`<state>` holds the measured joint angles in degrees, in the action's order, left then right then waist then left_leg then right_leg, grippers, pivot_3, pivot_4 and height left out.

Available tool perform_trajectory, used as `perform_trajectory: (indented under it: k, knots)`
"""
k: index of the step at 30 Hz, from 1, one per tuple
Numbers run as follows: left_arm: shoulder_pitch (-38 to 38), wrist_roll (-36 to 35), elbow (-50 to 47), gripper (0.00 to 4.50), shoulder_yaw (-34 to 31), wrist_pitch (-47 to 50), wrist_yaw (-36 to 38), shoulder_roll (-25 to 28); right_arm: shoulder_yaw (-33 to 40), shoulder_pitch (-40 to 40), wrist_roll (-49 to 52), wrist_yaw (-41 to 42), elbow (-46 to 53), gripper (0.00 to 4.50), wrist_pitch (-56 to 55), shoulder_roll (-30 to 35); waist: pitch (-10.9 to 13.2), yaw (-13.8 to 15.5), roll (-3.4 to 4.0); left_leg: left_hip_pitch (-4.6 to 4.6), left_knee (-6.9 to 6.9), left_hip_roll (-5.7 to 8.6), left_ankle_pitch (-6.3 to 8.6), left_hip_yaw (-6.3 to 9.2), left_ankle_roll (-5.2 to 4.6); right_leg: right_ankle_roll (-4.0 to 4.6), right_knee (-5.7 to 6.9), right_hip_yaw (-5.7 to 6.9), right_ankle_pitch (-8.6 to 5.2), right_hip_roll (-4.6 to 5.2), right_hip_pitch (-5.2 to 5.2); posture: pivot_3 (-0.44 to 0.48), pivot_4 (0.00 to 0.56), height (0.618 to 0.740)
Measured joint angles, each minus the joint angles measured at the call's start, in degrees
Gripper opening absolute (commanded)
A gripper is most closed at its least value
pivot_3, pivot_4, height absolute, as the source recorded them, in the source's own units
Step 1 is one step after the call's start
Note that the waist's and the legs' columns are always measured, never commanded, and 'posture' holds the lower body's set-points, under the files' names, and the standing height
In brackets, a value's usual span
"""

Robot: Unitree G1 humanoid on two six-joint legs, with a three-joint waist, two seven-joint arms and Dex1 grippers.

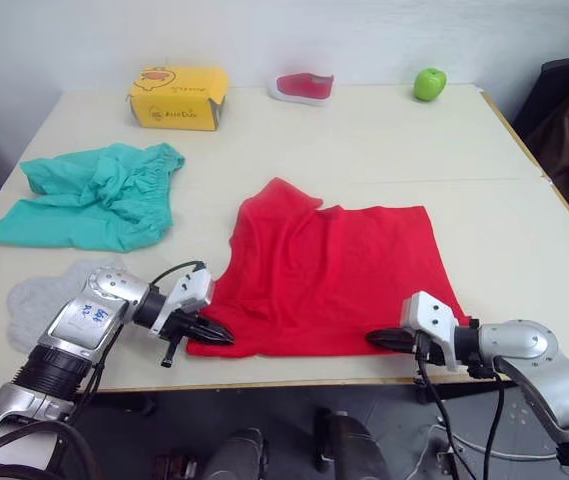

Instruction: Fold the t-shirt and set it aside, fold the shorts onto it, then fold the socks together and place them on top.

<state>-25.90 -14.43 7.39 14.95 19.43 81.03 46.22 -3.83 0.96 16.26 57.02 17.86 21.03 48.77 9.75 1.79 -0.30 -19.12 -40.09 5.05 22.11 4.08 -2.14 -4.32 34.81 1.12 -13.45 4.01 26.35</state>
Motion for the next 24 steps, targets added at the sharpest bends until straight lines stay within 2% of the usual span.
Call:
perform_trajectory:
  k: [3, 6, 11, 14, 18, 21, 24]
  knots:
    - [0.0, 0.9, 3.1, 0.03, -0.4, -5.7, 0.9, 1.6, 3.7, -2.7, -0.4, -0.3, -1.7, 0.0, -2.1, 2.4, -0.1, 0.1, 0.06, 0.18, 0.01, 0.0, 0.01, 0.03, -0.03, -0.01, -0.07, 0.02, 0.0, 0.01, -0.23, 0.0, 0.15, 0.74]
    - [0.5, 1.0, 5.9, 0.03, -1.6, -7.8, 1.1, 3.4, 9.9, -6.2, -0.3, 0.9, -6.2, 0.0, -4.3, 6.0, -0.1, 0.2, 0.17, 0.9, 0.31, -0.11, 0.15, 0.03, -0.22, -0.02, -0.43, 0.07, 0.0, -0.01, -1.05, 0.0, 0.15, 0.74]
    - [1.8, -0.9, 5.5, 0.03, -5.5, -2.1, 1.6, 6.6, 17.6, -8.4, 0.1, 3.9, -13.9, 0.0, -5.8, 9.4, 0.0, -0.3, 0.23, 0.79, 0.4, -0.15, 0.16, 0.03, -0.23, -0.04, -0.42, 0.05, 0.01, -0.03, -0.87, 0.0, 0.15, 0.74]
    - [2.2, -8.4, -3.1, 0.03, -9.4, 8.8, 2.3, 8.6, 21.6, -8.7, 3.5, 7.0, -14.0, 0.0, -4.2, 10.1, 0.1, -0.5, 0.23, 0.64, 0.36, -0.26, 0.17, 0.03, -0.17, -0.03, -0.43, 0.05, 0.01, -0.13, -0.73, 0.0, 0.15, 0.74]
    - [2.0, -18.6, -16.1, 0.03, -15.7, 20.4, 2.4, 11.7, 26.3, -8.2, 9.6, 8.7, -7.9, 0.0, 2.2, 10.9, 0.2, -0.6, 0.36, 0.69, 0.37, -0.37, 0.24, 0.01, -0.07, -0.01, -0.55, 0.02, 0.0, -0.27, -0.78, 0.0, 0.15, 0.74]
    - [2.3, -19.6, -20.0, 0.03, -15.3, 22.2, -0.1, 10.6, 26.1, -9.0, 11.2, 8.7, -3.5, 0.0, 4.4, 10.7, 0.2, -0.3, 0.4, 0.69, 0.37, -0.45, 0.25, 0.01, -0.03, 0.0, -0.58, 0.01, -0.01, -0.4, -0.79, 0.0, 0.15, 0.74]
    - [4.0, -16.2, -20.2, 0.03, -11.6, 20.1, -3.0, 8.6, 23.4, -9.7, 10.5, 8.3, -2.0, 0.0, 4.3, 9.5, 0.2, -0.2, 0.4, 0.71, 0.37, -0.46, 0.26, 0.01, -0.02, 0.0, -0.59, 0.0, -0.01, -0.41, -0.84, 0.0, 0.15, 0.74]
